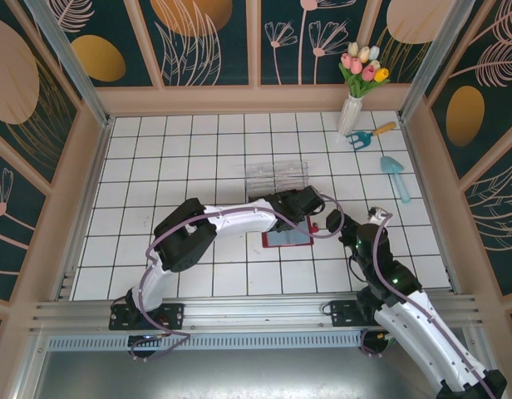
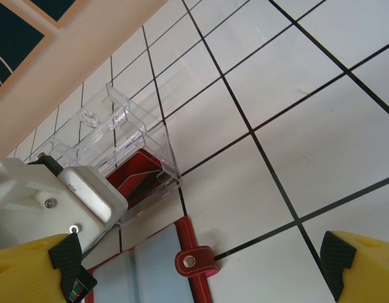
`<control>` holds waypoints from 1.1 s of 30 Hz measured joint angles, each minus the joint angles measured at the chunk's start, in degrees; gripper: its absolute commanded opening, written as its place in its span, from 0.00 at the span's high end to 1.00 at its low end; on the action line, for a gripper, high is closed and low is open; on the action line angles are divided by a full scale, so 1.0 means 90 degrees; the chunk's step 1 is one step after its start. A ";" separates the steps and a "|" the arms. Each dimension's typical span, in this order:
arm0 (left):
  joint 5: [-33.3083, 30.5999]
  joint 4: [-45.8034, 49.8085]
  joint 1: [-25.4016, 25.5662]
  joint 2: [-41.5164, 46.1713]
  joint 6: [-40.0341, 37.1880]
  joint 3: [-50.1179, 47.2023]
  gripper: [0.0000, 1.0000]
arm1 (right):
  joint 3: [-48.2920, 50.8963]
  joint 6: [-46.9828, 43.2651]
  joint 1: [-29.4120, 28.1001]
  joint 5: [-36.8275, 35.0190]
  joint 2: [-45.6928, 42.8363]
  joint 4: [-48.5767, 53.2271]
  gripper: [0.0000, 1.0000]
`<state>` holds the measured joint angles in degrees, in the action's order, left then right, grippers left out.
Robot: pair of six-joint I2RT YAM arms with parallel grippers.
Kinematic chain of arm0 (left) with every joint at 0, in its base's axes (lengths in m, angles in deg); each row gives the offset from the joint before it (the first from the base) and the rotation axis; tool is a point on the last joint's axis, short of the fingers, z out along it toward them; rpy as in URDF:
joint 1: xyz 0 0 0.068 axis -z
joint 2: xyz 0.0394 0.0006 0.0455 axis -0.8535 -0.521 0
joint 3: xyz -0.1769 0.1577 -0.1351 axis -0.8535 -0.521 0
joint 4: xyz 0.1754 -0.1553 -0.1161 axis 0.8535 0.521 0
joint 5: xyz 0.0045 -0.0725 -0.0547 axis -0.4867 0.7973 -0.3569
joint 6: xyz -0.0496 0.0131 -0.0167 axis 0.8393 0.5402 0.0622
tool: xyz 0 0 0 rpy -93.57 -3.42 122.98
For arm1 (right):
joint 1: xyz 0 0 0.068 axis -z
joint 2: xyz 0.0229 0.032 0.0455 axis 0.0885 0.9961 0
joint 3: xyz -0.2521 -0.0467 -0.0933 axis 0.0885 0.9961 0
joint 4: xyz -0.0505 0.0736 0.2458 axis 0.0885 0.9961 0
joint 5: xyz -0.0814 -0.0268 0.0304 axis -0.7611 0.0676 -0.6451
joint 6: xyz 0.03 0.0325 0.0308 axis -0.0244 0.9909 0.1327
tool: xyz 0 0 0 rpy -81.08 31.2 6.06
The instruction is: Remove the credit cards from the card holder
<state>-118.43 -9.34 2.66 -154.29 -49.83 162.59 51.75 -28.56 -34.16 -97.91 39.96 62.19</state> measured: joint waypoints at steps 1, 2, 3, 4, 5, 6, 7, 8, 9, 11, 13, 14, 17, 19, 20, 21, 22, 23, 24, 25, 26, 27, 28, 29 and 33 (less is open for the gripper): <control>-0.0007 0.0000 0.0000 -0.0010 -0.0005 0.0000 0.92 | 0.0005 0.0010 0.0000 0.0000 0.0000 0.0000 0.01; -0.0029 -0.0007 0.0000 -0.0019 -0.0005 0.0000 0.91 | 0.0010 0.0017 0.0000 0.0002 0.0000 0.0000 0.01; -0.0051 -0.0027 0.0000 -0.0034 -0.0007 0.0000 0.91 | 0.0012 0.0032 0.0000 0.0002 0.0000 0.0000 0.01; -0.0085 -0.0053 0.0005 -0.0051 -0.0010 0.0002 0.89 | 0.0015 0.0034 0.0000 0.0002 0.0000 0.0000 0.01; -0.0124 -0.0078 0.0005 -0.0068 -0.0015 0.0002 0.84 | 0.0015 0.0034 0.0000 0.0002 0.0000 0.0000 0.01; -0.0151 -0.0104 0.0005 -0.0092 -0.0017 0.0002 0.79 | 0.0015 0.0034 0.0000 0.0002 0.0000 0.0000 0.01; -0.0168 -0.0141 0.0005 -0.0117 -0.0034 0.0002 0.77 | 0.0015 0.0034 0.0000 0.0002 0.0000 0.0000 0.01; -0.0172 -0.0155 0.0005 -0.0143 -0.0039 0.0002 0.75 | 0.0015 0.0034 0.0000 0.0005 0.0000 0.0000 0.01; -0.0172 -0.0168 0.0005 -0.0172 -0.0049 0.0002 0.74 | 0.0015 0.0034 0.0000 0.0010 0.0000 0.0000 0.01; -0.0197 -0.0192 0.0005 -0.0204 -0.0051 0.0002 0.73 | 0.0019 0.0034 0.0000 0.0019 0.0000 0.0002 0.01; -0.0250 -0.0214 0.0002 -0.0206 -0.0056 0.0000 0.71 | 0.0027 0.0036 0.0000 0.0022 0.0000 0.0002 0.01; -0.0299 -0.0238 0.0002 -0.0206 -0.0061 0.0000 0.70 | 0.0032 0.0036 0.0000 0.0022 0.0000 0.0002 0.01; -0.0466 -0.0338 -0.0005 -0.0206 -0.0100 -0.0024 0.68 | 0.0061 0.0039 0.0000 0.0051 0.0000 0.0002 0.01; -0.0559 -0.0396 -0.0022 -0.0206 -0.0107 -0.0036 0.65 | 0.0078 0.0039 0.0000 0.0075 0.0000 -0.0002 0.01; -0.0607 -0.0415 -0.0036 -0.0206 -0.0114 -0.0036 0.65 | 0.0085 0.0044 0.0000 0.0102 0.0000 -0.0002 0.01; -0.0651 -0.0435 -0.0051 -0.0206 -0.0124 -0.0036 0.65 | 0.0090 0.0051 0.0000 0.0119 0.0000 -0.0002 0.01; -0.0673 -0.0449 -0.0063 -0.0206 -0.0126 -0.0036 0.64 | 0.0092 0.0053 0.0000 0.0129 0.0000 -0.0002 0.01; -0.0707 -0.0469 -0.0085 -0.0214 -0.0126 -0.0036 0.63 | 0.0092 0.0056 0.0000 0.0143 0.0000 -0.0002 0.01; -0.0755 -0.0493 -0.0109 -0.0221 -0.0126 -0.0034 0.63 | 0.0092 0.0056 0.0000 0.0158 0.0000 -0.0002 0.01; -0.0797 -0.0505 -0.0134 -0.0240 -0.0124 -0.0027 0.63 | 0.0092 0.0056 0.0000 0.0160 0.0000 -0.0002 0.01; -0.0831 -0.0527 -0.0160 -0.0265 -0.0124 -0.0022 0.63 | 0.0092 0.0056 0.0000 0.0163 0.0000 -0.0002 0.01; -0.0843 -0.0539 -0.0189 -0.0296 -0.0124 -0.0007 0.63 | 0.0092 0.0056 0.0000 0.0165 0.0000 -0.0002 0.01; -0.0860 -0.0544 -0.0204 -0.0325 -0.0124 0.0002 0.63 | 0.0092 0.0056 0.0000 0.0163 0.0000 -0.0002 0.01; -0.0877 -0.0546 -0.0228 -0.0367 -0.0121 0.0017 0.63 | 0.0092 0.0056 0.0000 0.0163 0.0000 -0.0002 0.01; -0.0937 -0.0544 -0.0267 -0.0452 -0.0100 0.0078 0.63 | 0.0092 0.0058 0.0000 0.0165 0.0000 -0.0002 0.01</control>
<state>-126.87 -14.24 0.25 -158.35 -50.73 163.29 52.58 -28.03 -34.16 -96.43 39.96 62.17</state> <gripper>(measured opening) 0.368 0.989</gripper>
